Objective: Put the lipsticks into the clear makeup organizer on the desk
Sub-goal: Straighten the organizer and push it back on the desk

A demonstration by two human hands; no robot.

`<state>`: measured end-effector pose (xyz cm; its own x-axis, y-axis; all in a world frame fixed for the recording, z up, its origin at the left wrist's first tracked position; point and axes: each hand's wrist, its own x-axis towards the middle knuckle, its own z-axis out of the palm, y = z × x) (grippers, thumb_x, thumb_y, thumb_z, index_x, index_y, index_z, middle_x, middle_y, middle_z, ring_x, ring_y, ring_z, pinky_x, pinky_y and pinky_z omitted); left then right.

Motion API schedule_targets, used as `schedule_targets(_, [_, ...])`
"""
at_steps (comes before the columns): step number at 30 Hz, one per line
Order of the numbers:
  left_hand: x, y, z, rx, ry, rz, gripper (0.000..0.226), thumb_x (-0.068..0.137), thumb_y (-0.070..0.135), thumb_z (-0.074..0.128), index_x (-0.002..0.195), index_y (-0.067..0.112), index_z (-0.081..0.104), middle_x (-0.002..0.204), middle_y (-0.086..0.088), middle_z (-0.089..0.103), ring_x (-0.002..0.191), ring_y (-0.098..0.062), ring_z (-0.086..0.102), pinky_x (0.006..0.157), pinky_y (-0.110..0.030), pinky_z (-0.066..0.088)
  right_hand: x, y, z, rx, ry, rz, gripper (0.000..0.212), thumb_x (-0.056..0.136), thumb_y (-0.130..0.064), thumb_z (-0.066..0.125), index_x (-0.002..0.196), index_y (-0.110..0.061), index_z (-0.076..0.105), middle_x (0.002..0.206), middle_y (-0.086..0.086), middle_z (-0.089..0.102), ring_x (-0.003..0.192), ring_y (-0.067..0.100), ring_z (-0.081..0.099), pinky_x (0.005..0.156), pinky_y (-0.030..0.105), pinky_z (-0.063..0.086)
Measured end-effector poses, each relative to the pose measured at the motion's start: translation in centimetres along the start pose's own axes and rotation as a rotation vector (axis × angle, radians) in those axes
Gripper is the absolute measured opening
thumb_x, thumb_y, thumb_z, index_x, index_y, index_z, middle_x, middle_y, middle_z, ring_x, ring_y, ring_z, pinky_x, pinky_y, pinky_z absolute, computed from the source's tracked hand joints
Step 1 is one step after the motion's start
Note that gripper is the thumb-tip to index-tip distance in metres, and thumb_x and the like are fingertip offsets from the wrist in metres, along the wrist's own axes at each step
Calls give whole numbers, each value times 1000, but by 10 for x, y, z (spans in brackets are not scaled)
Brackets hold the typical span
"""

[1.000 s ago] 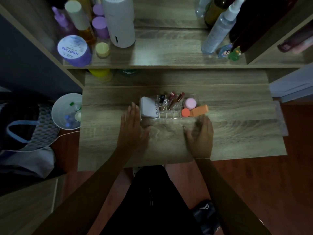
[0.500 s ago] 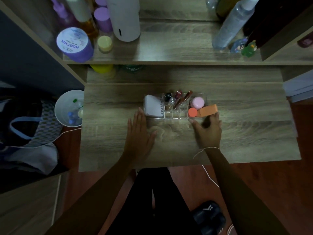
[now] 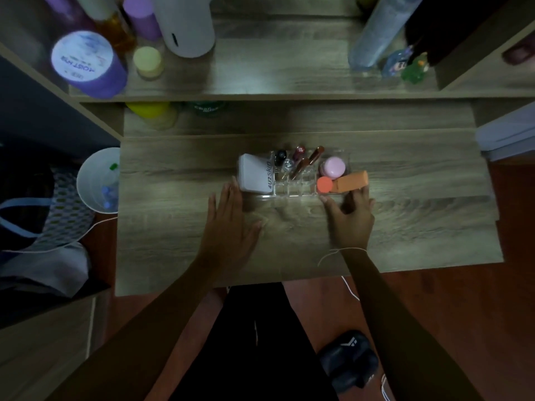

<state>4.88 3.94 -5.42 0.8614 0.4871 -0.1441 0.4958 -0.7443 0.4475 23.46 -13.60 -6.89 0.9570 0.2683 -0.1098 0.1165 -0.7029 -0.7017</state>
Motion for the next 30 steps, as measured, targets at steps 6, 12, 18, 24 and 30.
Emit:
schedule_targets(6, [15,16,10,-15,-39,35,87,89,53,41,149,10,-5,160,-13,3,146,-18,-4,119,-49,1,11,15,-17,26,33,56,56,76,-43,75,127,-28,56,156,9,33,143,37,28,117,53,26])
schedule_targets(12, [30,41,20,-19,-65,77,88,87,55,41,149,9,1,160,-11,3,145,-14,-7,119,-46,-3,17,31,-39,-12,68,54,58,81,-45,70,132,-23,53,153,16,36,144,35,24,116,57,25])
schedule_targets(18, [47,76,30,12,-90,138,87,86,55,41,148,4,7,159,-16,9,146,-19,1,118,-53,6,21,51,-64,-218,96,-16,67,91,-52,51,145,-16,31,151,22,34,142,38,26,118,55,15])
schedule_targets(24, [66,106,42,77,-138,204,87,88,60,33,148,3,5,158,-18,8,145,-23,0,118,-51,1,30,80,-84,-391,76,-16,81,91,-61,39,149,-8,16,155,19,29,145,36,22,118,54,13])
schedule_targets(30, [78,145,57,115,-160,203,86,89,59,29,147,0,8,158,-20,11,146,-27,3,119,-49,0,44,104,-108,-491,102,-8,81,93,-58,39,148,-4,16,153,21,32,146,34,20,119,53,12])
